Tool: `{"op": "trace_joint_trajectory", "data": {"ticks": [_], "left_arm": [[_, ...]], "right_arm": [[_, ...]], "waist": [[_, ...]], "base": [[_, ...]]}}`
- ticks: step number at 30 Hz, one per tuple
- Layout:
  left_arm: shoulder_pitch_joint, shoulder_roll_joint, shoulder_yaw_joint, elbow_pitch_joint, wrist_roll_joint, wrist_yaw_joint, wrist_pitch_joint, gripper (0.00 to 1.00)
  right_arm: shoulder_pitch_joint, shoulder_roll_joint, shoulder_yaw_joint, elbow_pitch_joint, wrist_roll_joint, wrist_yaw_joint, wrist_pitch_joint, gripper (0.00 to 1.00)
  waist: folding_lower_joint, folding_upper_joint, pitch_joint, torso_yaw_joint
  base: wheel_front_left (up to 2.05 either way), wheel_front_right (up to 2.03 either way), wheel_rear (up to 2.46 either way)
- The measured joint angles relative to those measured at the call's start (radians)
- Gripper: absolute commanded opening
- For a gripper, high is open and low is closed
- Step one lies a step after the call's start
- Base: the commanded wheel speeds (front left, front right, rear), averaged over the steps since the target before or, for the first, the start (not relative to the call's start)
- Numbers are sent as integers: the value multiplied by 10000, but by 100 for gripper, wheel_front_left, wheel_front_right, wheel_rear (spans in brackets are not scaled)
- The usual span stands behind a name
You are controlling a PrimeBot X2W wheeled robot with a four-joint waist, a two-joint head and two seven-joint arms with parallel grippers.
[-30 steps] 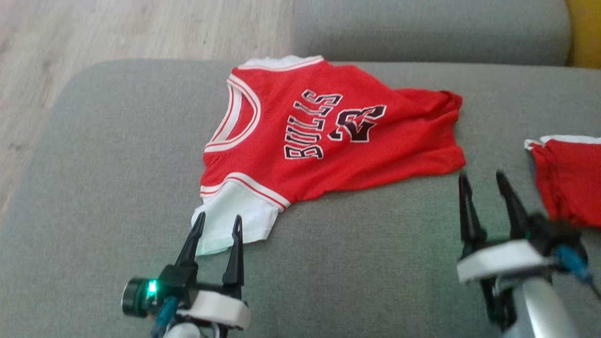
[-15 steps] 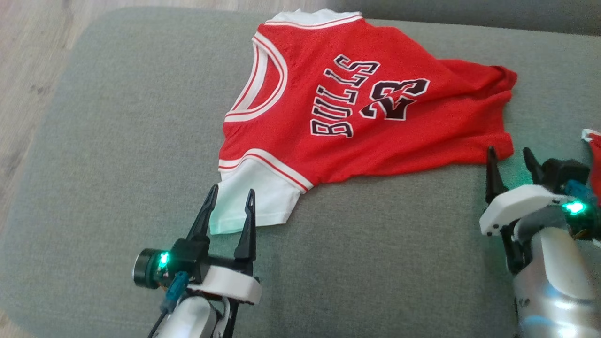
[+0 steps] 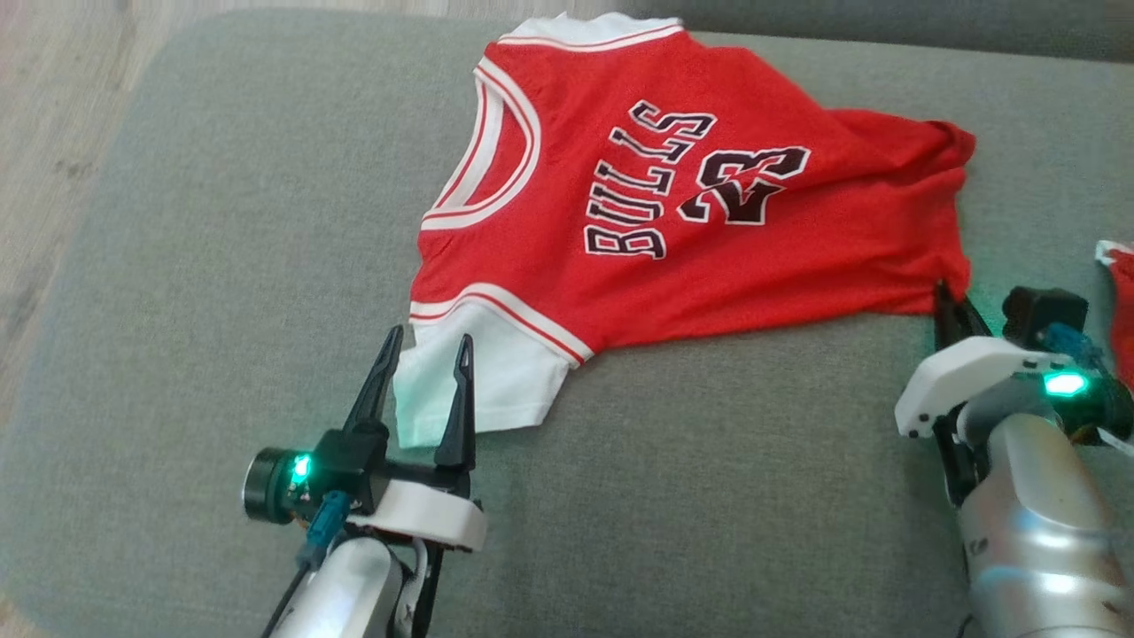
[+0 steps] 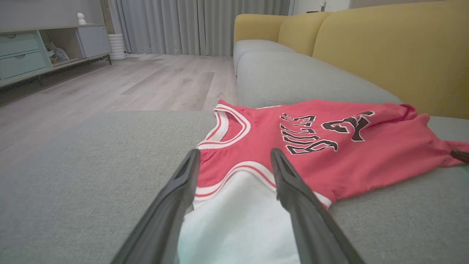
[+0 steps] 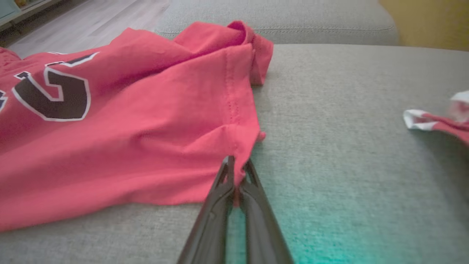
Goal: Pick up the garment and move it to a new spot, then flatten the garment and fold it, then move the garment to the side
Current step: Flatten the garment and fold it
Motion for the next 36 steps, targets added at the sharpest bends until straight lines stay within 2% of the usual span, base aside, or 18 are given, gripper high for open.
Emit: {"op": "trace_joint_trajectory", "data": {"ticks": [9,18,19,20,23,26,31,36], "left_arm": [[217,-35,121,255,75,-44,0,100],[917,44,326,405,77,-86,2,100],[968,50,341,391,77,-86,2,100],[996,52,341,391,77,-86,2,100],[1022,67,347,387,109,-90,2,100],[1196,86,372,382,121,-90,2,100],[1440,92,604,382,-35,-100,2,100],[1627,88,677,385,-222,-184,2,100]], "right_arm": [[846,4,-920,-151,-502,-2,-288,0],[2413,44,-694,-779,802,0,-71,0],[2499,59,-727,-951,721,0,-56,73],[2600,61,-757,-1174,610,0,-92,100],[2765,33,-623,-1599,721,-2,-374,100],[2847,35,96,-2213,1058,-2,-861,100],[3393,38,1275,-3843,2397,0,-1239,100],[4731,44,2088,-5706,3058,-2,-1275,100]], "waist": [[-1,0,-729,-382],[-2,0,-1605,-696],[-2,0,-1657,-728],[-1,0,-1711,-751],[-2,0,-1863,-787],[-2,0,-2003,-819],[-1,0,-2231,-864],[-1,0,-2325,-968]], "base": [[0,0,0],[0,0,0],[0,0,0],[0,0,0],[0,0,0],[0,0,0],[0,0,0],[0,0,0]]}}
